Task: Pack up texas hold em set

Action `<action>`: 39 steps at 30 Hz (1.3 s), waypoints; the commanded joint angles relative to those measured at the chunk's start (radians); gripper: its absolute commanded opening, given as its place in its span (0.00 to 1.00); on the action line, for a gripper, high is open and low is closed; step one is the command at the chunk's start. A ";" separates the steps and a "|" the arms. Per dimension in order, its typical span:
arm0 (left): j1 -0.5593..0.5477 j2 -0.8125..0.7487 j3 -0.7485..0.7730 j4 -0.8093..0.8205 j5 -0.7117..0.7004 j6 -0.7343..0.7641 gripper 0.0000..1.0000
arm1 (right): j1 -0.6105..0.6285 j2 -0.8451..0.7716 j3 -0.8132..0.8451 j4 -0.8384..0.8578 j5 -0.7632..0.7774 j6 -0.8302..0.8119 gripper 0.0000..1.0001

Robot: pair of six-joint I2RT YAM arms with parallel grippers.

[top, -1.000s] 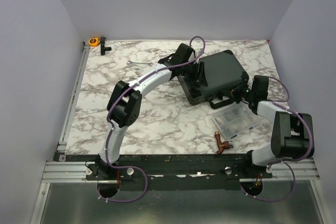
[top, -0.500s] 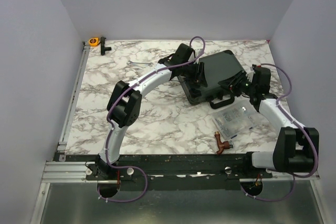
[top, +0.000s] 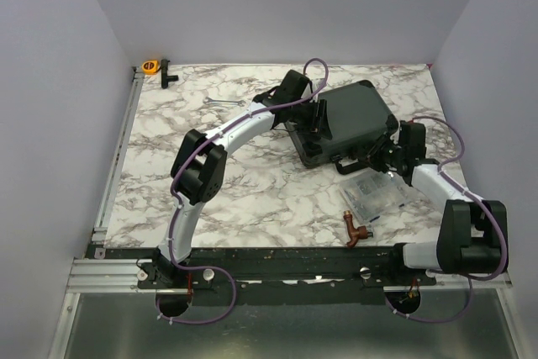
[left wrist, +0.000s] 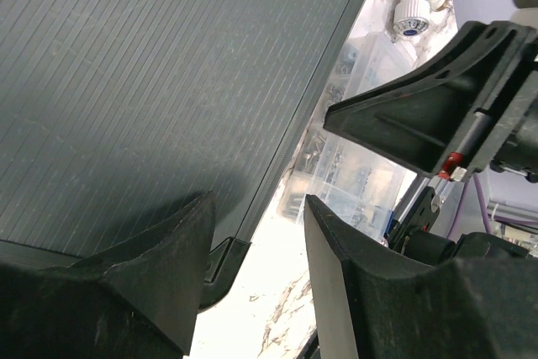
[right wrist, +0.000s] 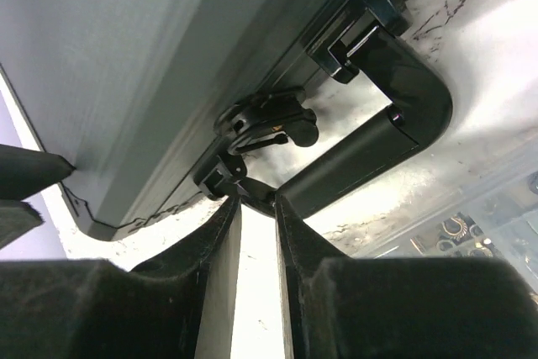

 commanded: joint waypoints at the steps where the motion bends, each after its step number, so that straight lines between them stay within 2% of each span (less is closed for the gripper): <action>1: -0.009 0.060 -0.080 -0.166 -0.065 0.016 0.48 | -0.005 0.046 -0.037 0.137 -0.067 -0.008 0.26; 6: -0.010 0.065 -0.079 -0.170 -0.063 0.013 0.47 | -0.004 0.098 -0.075 0.256 -0.120 0.035 0.23; 15: -0.009 0.061 -0.079 -0.171 -0.064 0.017 0.47 | -0.002 0.112 -0.059 0.289 -0.042 0.037 0.17; 20: -0.009 0.059 -0.078 -0.168 -0.060 0.016 0.47 | -0.003 0.123 -0.071 0.372 -0.056 0.035 0.17; 30: -0.009 0.057 -0.083 -0.173 -0.079 0.016 0.44 | -0.004 0.109 -0.032 0.405 -0.013 -0.010 0.18; 39: -0.009 0.052 -0.087 -0.174 -0.078 0.017 0.43 | -0.004 0.043 -0.093 0.601 -0.021 0.112 0.18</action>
